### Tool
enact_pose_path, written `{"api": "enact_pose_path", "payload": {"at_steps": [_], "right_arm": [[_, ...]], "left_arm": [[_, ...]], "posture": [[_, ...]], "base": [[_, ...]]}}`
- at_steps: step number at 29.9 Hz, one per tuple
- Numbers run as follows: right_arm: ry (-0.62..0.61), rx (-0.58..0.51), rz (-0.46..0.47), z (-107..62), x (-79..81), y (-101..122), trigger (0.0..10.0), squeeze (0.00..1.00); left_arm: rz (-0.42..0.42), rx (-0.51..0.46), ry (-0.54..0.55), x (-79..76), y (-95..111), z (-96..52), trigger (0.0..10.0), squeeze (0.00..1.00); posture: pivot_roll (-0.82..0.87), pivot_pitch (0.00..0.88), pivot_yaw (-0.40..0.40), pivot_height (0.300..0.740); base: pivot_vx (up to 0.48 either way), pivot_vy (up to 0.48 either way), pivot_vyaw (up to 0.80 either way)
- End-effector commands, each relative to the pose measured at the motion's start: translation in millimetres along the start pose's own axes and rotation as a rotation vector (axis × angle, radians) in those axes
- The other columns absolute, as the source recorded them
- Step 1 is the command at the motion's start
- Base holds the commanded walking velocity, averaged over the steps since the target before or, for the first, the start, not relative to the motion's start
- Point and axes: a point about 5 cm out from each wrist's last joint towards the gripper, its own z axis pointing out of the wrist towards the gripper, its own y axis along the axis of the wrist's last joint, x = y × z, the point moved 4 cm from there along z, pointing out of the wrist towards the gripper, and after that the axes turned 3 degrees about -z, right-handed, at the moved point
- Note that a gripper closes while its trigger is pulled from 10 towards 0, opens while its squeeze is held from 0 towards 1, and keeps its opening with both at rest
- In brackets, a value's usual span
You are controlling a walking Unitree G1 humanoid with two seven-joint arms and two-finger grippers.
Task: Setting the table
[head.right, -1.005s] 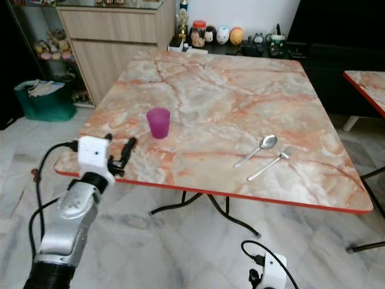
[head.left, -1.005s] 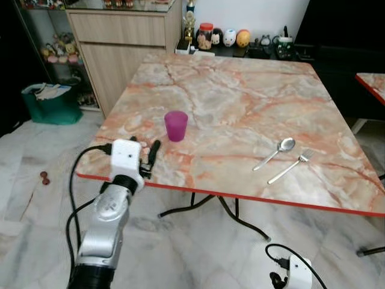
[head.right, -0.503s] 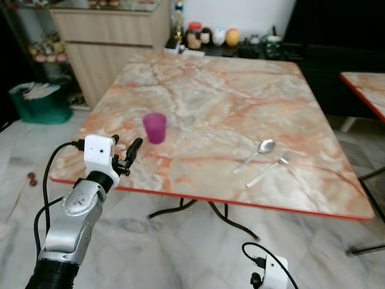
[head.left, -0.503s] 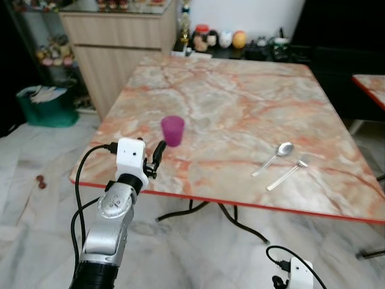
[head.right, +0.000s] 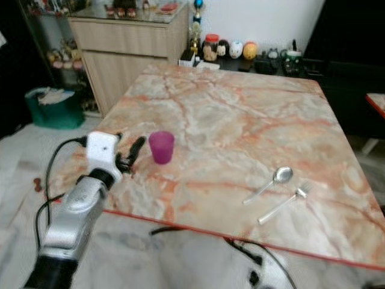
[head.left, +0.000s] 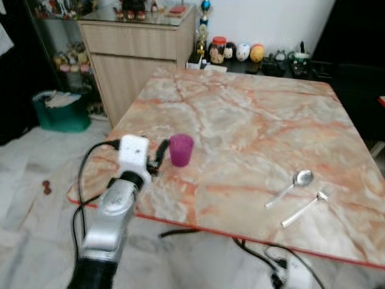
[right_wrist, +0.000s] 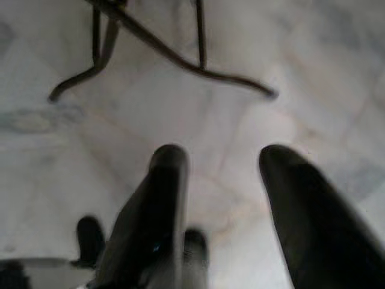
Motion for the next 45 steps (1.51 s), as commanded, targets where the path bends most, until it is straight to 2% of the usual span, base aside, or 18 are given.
{"api": "enact_pose_path", "payload": {"at_steps": [1, 6, 8, 11, 16, 17, 18, 19, 20, 22, 25, 27, 28, 30, 34, 45], "right_arm": [[-0.030, 0.015, -0.001, -1.9, -13.3, -5.9, 10.0, 0.00], [-0.026, 0.015, -0.006, -1.8, -13.0, -5.4, 10.0, 0.00], [-0.026, 0.015, -0.007, -1.8, -12.9, -5.2, 10.0, 0.00], [-0.022, 0.015, -0.010, -1.6, -12.4, -4.9, 10.0, 0.00], [-0.018, 0.015, -0.020, -1.3, -12.0, -3.6, 10.0, 0.00], [-0.016, 0.015, -0.022, -1.3, -11.8, -3.5, 10.0, 0.00], [-0.014, 0.015, -0.026, -1.2, -11.5, -3.3, 10.0, 0.00], [-0.013, 0.015, -0.027, -1.1, -11.3, -3.1, 10.0, 0.00], [-0.011, 0.014, -0.029, -1.1, -10.9, -2.8, 10.0, 0.00], [-0.010, 0.014, -0.030, -1.1, -10.8, -2.8, 10.0, 0.00], [-0.008, 0.013, -0.032, -1.0, -10.6, -2.3, 10.0, 0.00], [-0.008, 0.013, -0.032, -1.0, -10.6, -2.3, 10.0, 0.00], [-0.007, 0.013, -0.033, -1.0, -10.5, -2.4, 10.0, 0.00], [-0.007, 0.014, -0.035, -1.0, -10.4, -2.6, 10.0, 0.00], [-0.005, 0.016, -0.038, -1.1, -10.6, -3.0, 10.0, 0.00], [-0.005, 0.016, -0.042, -1.1, -11.3, -2.7, 10.0, 0.00]], "left_arm": [[-0.057, 0.009, -0.015, -7.5, 4.0, 4.9, 10.0, 0.00], [-0.144, 0.011, 0.005, -5.1, 15.4, 16.2, 10.0, 0.00], [-0.152, 0.010, 0.005, -5.2, 16.7, 17.6, 10.0, 0.00], [-0.128, 0.076, -0.002, -8.4, 11.5, 26.5, 10.0, 0.00], [-0.174, 0.235, 0.005, -14.7, -11.0, 46.8, 10.0, 0.00], [-0.186, 0.262, 0.006, -15.9, -14.0, 49.6, 10.0, 0.20], [-0.196, 0.276, 0.013, -16.2, -14.8, 53.8, 10.0, 0.95], [-0.220, 0.287, 0.014, -17.2, -14.6, 58.0, 10.0, 1.00], [-0.250, 0.292, 0.027, -16.9, -11.6, 65.4, 10.0, 1.00], [-0.259, 0.294, 0.036, -16.2, -10.1, 68.3, 10.0, 1.00], [-0.280, 0.269, 0.073, -14.1, 4.1, 83.1, 10.0, 1.00], [-0.287, 0.269, 0.081, -13.8, 6.1, 86.4, 10.0, 1.00], [-0.288, 0.265, 0.088, -13.8, 9.0, 89.8, 10.0, 0.00], [-0.305, 0.271, 0.088, -15.9, 10.3, 92.4, 10.0, 0.00], [-0.264, 0.312, 0.084, -21.1, 6.0, 96.2, 10.0, 0.00], [-0.220, 0.392, 0.126, -19.9, -7.9, 95.7, 10.0, 0.00]], "posture": [[0.10, 0.000, -0.035, 0.740], [0.10, 0.000, -0.037, 0.740], [0.10, 0.000, -0.037, 0.740], [0.10, 0.000, -0.038, 0.740], [0.10, 0.000, -0.042, 0.740], [0.10, 0.000, -0.042, 0.740], [0.10, 0.000, -0.041, 0.740], [0.10, 0.000, -0.040, 0.740], [0.10, 0.000, -0.039, 0.740], [0.10, 0.000, -0.039, 0.740], [0.09, 0.000, -0.036, 0.740], [0.09, 0.000, -0.036, 0.740], [0.09, 0.000, -0.034, 0.740], [0.09, 0.000, -0.034, 0.740], [0.09, 0.000, -0.035, 0.740], [0.09, 0.000, -0.038, 0.740]], "base": [[0.000, 0.000, 0.00], [0.000, 0.000, 0.00], [0.000, 0.000, 0.00], [0.000, 0.000, 0.00], [0.000, 0.000, 0.00], [0.000, 0.000, 0.00], [0.000, 0.000, 0.00], [0.000, 0.000, 0.00], [0.000, 0.000, 0.00], [0.000, 0.000, 0.00], [0.000, 0.000, 0.00], [0.000, 0.000, 0.00], [0.000, 0.000, 0.00], [0.000, 0.000, 0.00], [0.000, 0.000, 0.00], [0.000, 0.000, 0.00]]}}
